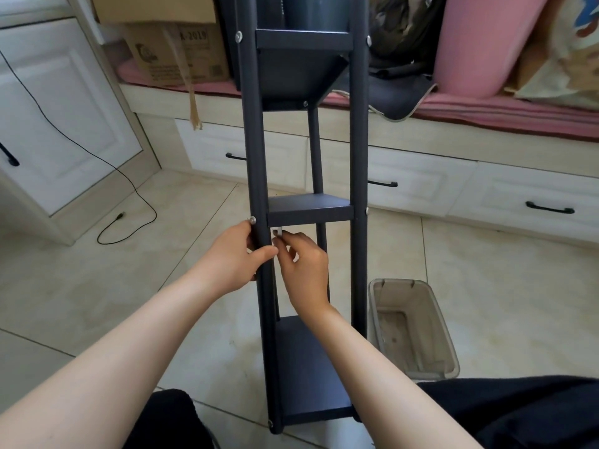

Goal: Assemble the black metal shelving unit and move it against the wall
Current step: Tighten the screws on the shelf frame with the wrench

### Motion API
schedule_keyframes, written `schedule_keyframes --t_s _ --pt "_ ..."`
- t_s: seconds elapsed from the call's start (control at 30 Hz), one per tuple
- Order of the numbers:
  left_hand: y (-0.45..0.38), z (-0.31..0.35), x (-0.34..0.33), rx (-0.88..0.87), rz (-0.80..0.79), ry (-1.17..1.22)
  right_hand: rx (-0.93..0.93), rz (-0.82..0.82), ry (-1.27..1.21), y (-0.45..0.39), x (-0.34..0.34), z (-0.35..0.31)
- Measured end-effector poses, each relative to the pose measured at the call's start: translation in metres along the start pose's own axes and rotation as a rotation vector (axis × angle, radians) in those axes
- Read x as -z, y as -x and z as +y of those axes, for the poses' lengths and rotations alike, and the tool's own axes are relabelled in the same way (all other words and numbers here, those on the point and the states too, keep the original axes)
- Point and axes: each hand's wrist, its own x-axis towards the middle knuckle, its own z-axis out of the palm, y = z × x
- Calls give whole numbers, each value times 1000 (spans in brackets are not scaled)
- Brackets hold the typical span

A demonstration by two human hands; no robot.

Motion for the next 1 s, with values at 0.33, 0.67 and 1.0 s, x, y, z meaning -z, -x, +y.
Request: schedule_keyframes --t_s 0.33,0.67,1.0 --pt "6 4 0 -4 11 -42 -75 -173 229 6 26 -12" --pt "11 7 0 -12 1 -53 -44 -233 477 -3 48 -39" --pt "12 6 0 -9 -7 -43 -24 -235 560 -11 46 -48"
